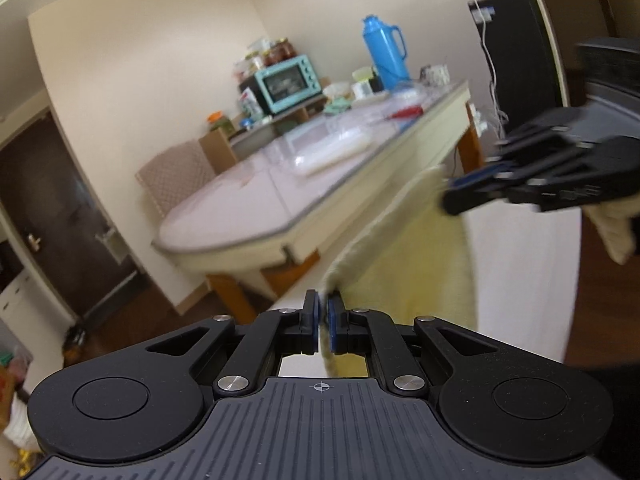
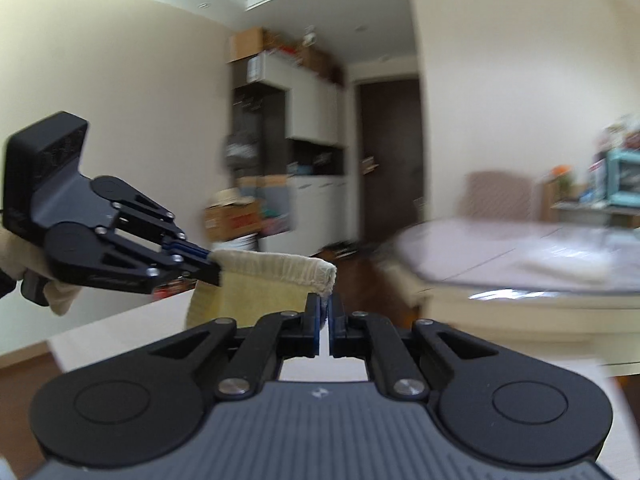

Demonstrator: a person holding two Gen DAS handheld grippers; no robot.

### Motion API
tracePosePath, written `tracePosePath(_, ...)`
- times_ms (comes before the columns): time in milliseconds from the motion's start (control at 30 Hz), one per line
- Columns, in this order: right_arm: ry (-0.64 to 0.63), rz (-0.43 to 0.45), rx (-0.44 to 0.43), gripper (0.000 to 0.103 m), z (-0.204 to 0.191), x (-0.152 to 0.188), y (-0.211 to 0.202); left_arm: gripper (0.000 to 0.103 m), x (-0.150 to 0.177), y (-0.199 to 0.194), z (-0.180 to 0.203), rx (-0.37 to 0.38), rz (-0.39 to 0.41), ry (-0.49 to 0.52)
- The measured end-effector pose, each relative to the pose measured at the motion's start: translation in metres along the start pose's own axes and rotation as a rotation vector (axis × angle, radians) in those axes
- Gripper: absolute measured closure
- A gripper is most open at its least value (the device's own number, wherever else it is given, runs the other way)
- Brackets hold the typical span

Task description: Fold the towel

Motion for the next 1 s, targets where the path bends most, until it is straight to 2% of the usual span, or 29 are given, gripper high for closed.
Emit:
tracePosePath(67,-0.020,0.003,0.062,0.099,0.010,-0.002,-0.020,0.098,-0.020,0.027,0.012,0.037,0.039,0.001)
tracePosePath(133,-0.004,-0.031,0.116,0.099,0.021,0.004,-0.038,0.095,-0.031,0.050,0.028,0.088,0.048,0.007)
tracePosePath(200,0.019,-0.067,0.173,0.098,0.032,0.017,-0.050,0.091,-0.033,0.080,0.050,0.166,0.017,-0.004)
tracePosePath(233,0.037,-0.093,0.196,0.098,0.037,0.026,-0.053,0.087,-0.033,0.096,0.063,0.215,-0.009,-0.016)
tracePosePath(333,0.088,-0.177,0.267,0.098,0.055,0.055,-0.059,0.069,-0.021,0.114,0.075,0.288,-0.057,-0.073)
tracePosePath(400,0.106,-0.215,0.300,0.098,0.065,0.071,-0.062,0.057,-0.011,0.115,0.072,0.297,-0.078,-0.106)
tracePosePath(500,0.140,-0.248,0.307,0.098,0.073,0.086,-0.062,0.050,0.009,0.095,0.050,0.261,-0.095,-0.143)
tracePosePath(633,0.156,-0.258,0.293,0.099,0.076,0.098,-0.059,0.049,0.040,0.062,0.021,0.209,-0.131,-0.144)
tracePosePath(767,0.165,-0.258,0.271,0.099,0.077,0.099,-0.055,0.052,0.061,0.053,0.025,0.207,-0.173,-0.073)
tracePosePath(867,0.167,-0.255,0.271,0.098,0.077,0.099,-0.058,0.062,0.068,0.060,0.043,0.266,-0.184,0.028)
tracePosePath(1000,0.165,-0.251,0.284,0.099,0.081,0.094,-0.063,0.062,0.081,0.069,0.062,0.340,-0.212,0.131)
Point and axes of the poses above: each gripper's, at about its wrist camera, not at the fingertips, and y roughly the way its jaws point, z to its right, x to its underside, the point moved 8 cm from there along y, roughly the way its jaws point, and after that the axes turned 8 degrees about z, right-handed, at the moved point
